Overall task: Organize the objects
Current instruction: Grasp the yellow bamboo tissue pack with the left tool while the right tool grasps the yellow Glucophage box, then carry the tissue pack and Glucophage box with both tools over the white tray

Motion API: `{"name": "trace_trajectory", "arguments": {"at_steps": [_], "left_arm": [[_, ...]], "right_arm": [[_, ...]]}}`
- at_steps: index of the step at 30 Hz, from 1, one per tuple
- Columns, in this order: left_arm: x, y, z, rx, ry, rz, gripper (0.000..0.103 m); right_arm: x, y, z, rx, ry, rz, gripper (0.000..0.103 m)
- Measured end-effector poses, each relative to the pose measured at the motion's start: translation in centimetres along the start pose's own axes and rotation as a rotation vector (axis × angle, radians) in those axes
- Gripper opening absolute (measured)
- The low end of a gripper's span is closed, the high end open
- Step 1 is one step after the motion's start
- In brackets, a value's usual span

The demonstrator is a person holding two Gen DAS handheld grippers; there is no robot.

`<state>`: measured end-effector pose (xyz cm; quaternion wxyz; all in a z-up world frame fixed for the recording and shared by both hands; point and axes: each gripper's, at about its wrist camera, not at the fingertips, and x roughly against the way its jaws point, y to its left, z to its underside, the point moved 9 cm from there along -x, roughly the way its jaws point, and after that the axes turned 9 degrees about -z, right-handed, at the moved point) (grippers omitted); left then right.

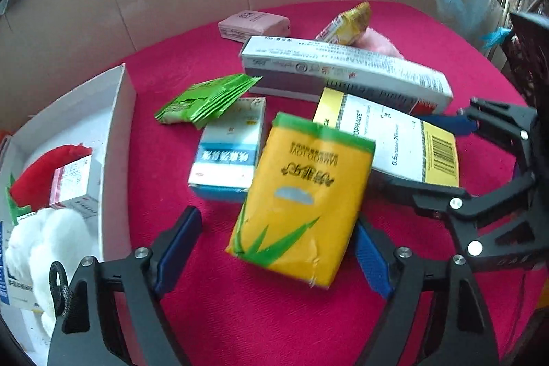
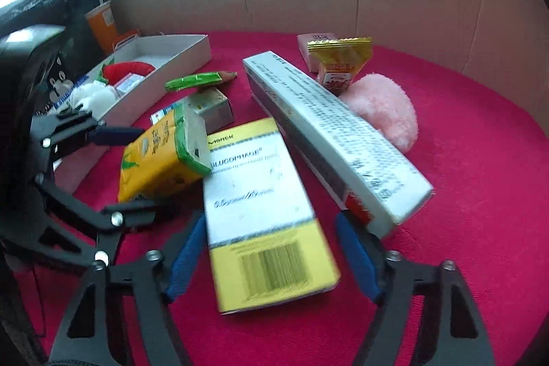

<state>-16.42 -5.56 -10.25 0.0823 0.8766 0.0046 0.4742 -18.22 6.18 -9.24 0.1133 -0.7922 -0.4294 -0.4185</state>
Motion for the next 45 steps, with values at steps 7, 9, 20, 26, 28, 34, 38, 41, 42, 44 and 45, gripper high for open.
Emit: {"name": "trace_trajectory", "arguments": {"at_steps": [7, 9, 20, 26, 28, 34, 38, 41, 42, 44, 45], "left_arm": [[0.6, 0.1, 0.3, 0.032, -0.024, -0.014, 0.053], [0.9, 0.1, 0.7, 0.037, -0.041, -0.024, 0.052], [2.2, 0.2, 2.2, 0.085, -0.093, -0.048, 0.050], [4.8, 0.9, 3.5, 0.145, -0.131, -0.050, 0.050], [5.7, 1.1, 3.8, 0.152, -0.150, -0.063, 0.050], [6.5, 1.3, 4.2, 0.151, -0.178, -0.116, 0.050], [6.8, 1.2, 4.1, 0.142, -0.194, -0.132, 0.050], [7.2, 1.3, 4.3, 0.135, -0.210, -0.143, 0.050], [7.3, 1.3, 4.3, 0.134, -0.215, -0.147, 0.050], [7.5, 1.3, 4.2, 0.135, -0.222, -0.149, 0.050], [7.5, 1.3, 4.2, 0.135, -0.224, -0.150, 0.050]], "right_arm": [[1.2, 0.8, 1.8, 0.020, 0.014, 0.063, 0.064], [1.4, 1.0, 2.2, 0.009, 0.013, 0.078, 0.063], [2.4, 1.4, 3.1, -0.077, -0.037, 0.105, 0.063], [4.0, 2.9, 4.7, -0.216, -0.105, 0.036, 0.063], [4.7, 3.0, 5.4, -0.272, -0.139, 0.051, 0.063], [7.5, 2.9, 5.7, -0.315, -0.246, 0.146, 0.063], [7.7, 3.3, 5.9, -0.331, -0.245, 0.126, 0.063], [8.3, 3.5, 6.0, -0.328, -0.264, 0.155, 0.063], [8.6, 3.6, 5.8, -0.324, -0.269, 0.157, 0.063], [8.9, 3.7, 5.6, -0.329, -0.278, 0.147, 0.063], [8.9, 3.8, 5.6, -0.334, -0.279, 0.138, 0.063]]}}
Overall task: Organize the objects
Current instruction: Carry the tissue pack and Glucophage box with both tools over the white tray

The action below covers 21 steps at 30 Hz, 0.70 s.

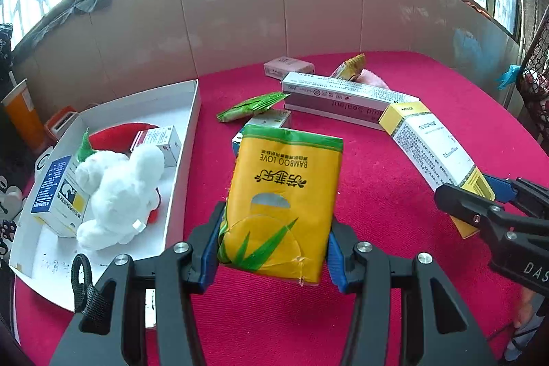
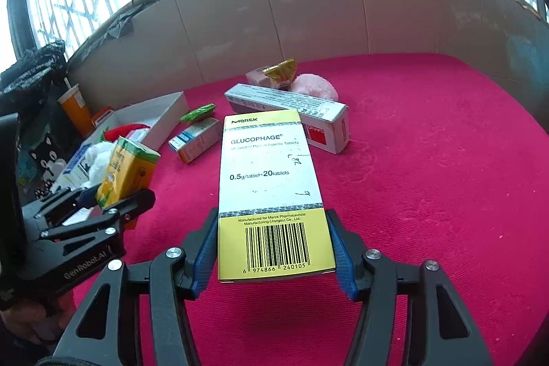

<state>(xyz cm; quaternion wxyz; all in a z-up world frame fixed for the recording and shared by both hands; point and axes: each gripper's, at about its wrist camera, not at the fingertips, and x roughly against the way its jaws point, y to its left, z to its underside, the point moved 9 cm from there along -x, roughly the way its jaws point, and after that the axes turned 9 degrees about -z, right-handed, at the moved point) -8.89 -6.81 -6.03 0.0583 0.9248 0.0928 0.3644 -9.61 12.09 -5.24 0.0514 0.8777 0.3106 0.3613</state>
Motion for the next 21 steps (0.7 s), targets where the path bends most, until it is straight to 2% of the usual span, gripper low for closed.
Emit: {"name": "trace_trajectory", "arguments": {"at_steps": [15, 21], "left_arm": [[1.4, 2.1, -0.3, 0.032, -0.047, -0.024, 0.050], [2.0, 3.2, -0.3, 0.035, -0.079, -0.062, 0.050]], "right_arm": [[0.5, 2.9, -0.7, 0.020, -0.004, -0.031, 0.063], [0.8, 4.2, -1.1, 0.020, -0.008, -0.054, 0.063]]}}
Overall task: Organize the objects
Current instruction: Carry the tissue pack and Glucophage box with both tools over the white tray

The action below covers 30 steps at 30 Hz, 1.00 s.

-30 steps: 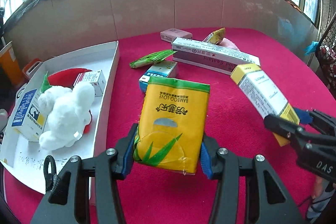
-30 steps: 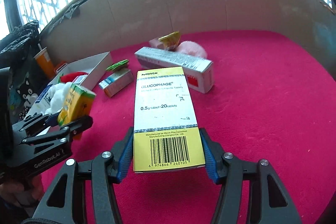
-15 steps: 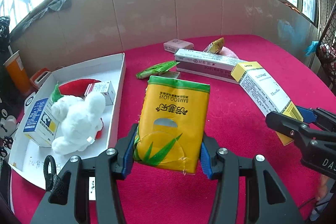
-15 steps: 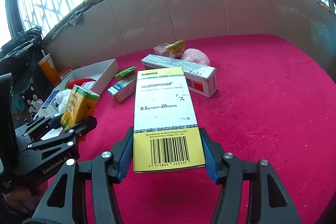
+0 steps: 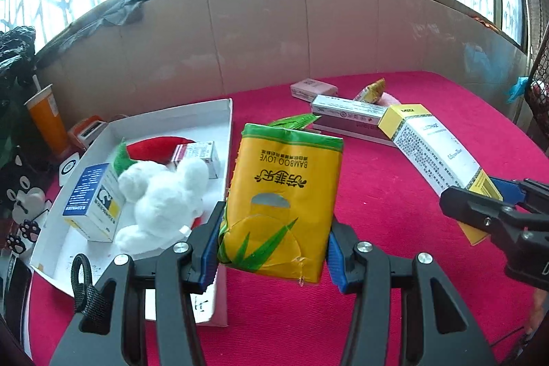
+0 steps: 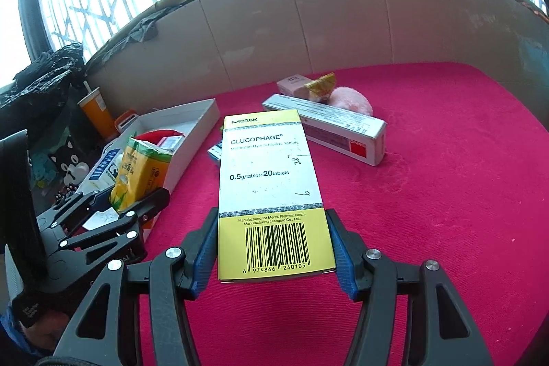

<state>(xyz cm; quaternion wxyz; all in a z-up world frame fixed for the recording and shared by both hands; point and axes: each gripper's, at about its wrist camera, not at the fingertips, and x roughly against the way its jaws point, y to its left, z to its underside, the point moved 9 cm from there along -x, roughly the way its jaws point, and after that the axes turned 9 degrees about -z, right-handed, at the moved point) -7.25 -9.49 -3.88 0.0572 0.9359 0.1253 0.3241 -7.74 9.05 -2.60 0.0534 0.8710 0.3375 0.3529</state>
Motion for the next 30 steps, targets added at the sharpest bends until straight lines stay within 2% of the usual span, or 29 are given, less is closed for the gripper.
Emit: {"name": "trace_trajectory", "arguments": {"at_steps": [30], "left_arm": [[0.7, 4.8, 0.7, 0.109, -0.002, -0.018, 0.051]], "right_arm": [[-1.7, 4.7, 1.1, 0.076, 0.062, -0.034, 0.062]]}}
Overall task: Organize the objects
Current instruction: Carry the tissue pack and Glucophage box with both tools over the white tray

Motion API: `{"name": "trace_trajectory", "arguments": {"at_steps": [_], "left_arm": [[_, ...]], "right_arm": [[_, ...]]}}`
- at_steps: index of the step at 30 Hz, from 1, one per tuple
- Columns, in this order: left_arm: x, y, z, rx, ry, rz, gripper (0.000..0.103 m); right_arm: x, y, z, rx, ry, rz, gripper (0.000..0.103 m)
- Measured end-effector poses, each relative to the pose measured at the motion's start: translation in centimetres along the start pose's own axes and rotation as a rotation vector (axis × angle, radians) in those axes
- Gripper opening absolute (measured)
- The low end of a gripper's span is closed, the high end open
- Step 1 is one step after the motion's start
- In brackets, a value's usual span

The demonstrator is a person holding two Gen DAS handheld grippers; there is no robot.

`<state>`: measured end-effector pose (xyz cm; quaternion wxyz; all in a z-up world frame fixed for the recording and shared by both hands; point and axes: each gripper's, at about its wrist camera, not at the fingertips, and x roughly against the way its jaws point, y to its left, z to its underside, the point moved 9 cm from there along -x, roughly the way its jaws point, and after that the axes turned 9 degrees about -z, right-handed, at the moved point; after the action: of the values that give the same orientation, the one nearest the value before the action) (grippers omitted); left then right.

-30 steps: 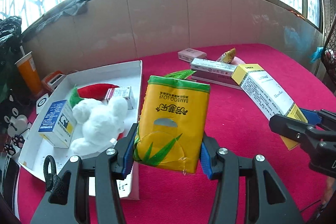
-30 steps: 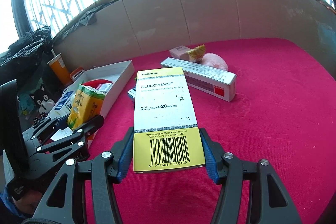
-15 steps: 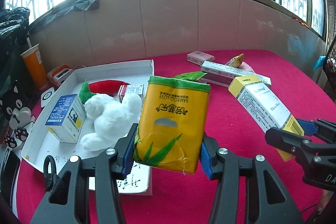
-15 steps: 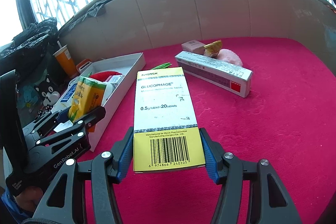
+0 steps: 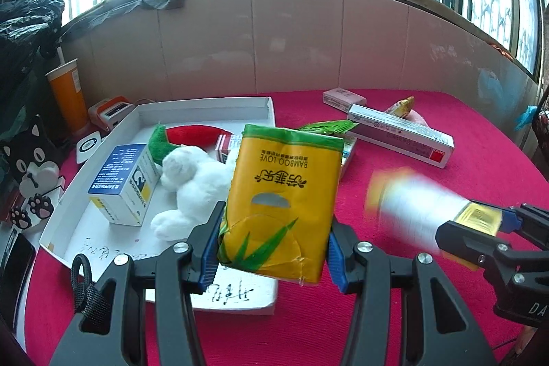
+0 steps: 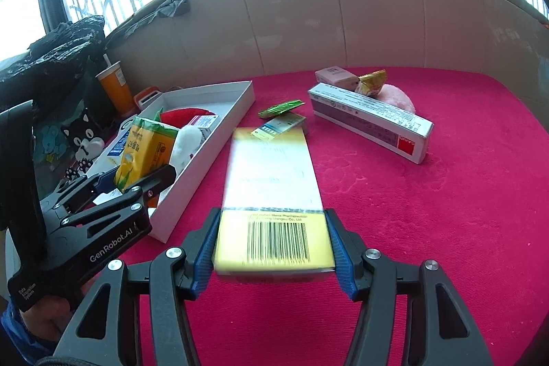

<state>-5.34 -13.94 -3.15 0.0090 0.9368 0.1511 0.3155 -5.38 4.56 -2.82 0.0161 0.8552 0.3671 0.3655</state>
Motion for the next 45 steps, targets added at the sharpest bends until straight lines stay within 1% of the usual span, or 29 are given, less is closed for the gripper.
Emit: {"name": "trace_trajectory", "arguments": {"at_steps": [8, 14, 20, 25, 38, 45], "left_arm": [[-0.1, 1.3, 0.3, 0.029, 0.008, -0.007, 0.051], [-0.2, 2.1, 0.3, 0.052, 0.012, -0.008, 0.051], [-0.1, 2.0, 0.3, 0.053, 0.010, -0.002, 0.051], [0.2, 2.8, -0.1, 0.065, -0.003, -0.011, 0.051], [0.7, 5.2, -1.0, 0.082, -0.028, -0.040, 0.051], [0.5, 6.4, -1.3, 0.085, -0.027, -0.050, 0.051]], "right_arm": [[-0.5, 0.7, 0.1, 0.033, 0.002, 0.019, 0.061], [-0.4, 0.8, 0.1, 0.031, -0.008, 0.027, 0.061], [0.9, 1.2, -1.3, 0.058, -0.072, 0.035, 0.060], [1.6, 2.8, -2.8, 0.099, -0.108, 0.031, 0.060], [1.4, 5.9, -5.1, 0.169, -0.126, 0.004, 0.061], [0.7, 7.7, -6.2, 0.195, -0.127, -0.009, 0.061]]}}
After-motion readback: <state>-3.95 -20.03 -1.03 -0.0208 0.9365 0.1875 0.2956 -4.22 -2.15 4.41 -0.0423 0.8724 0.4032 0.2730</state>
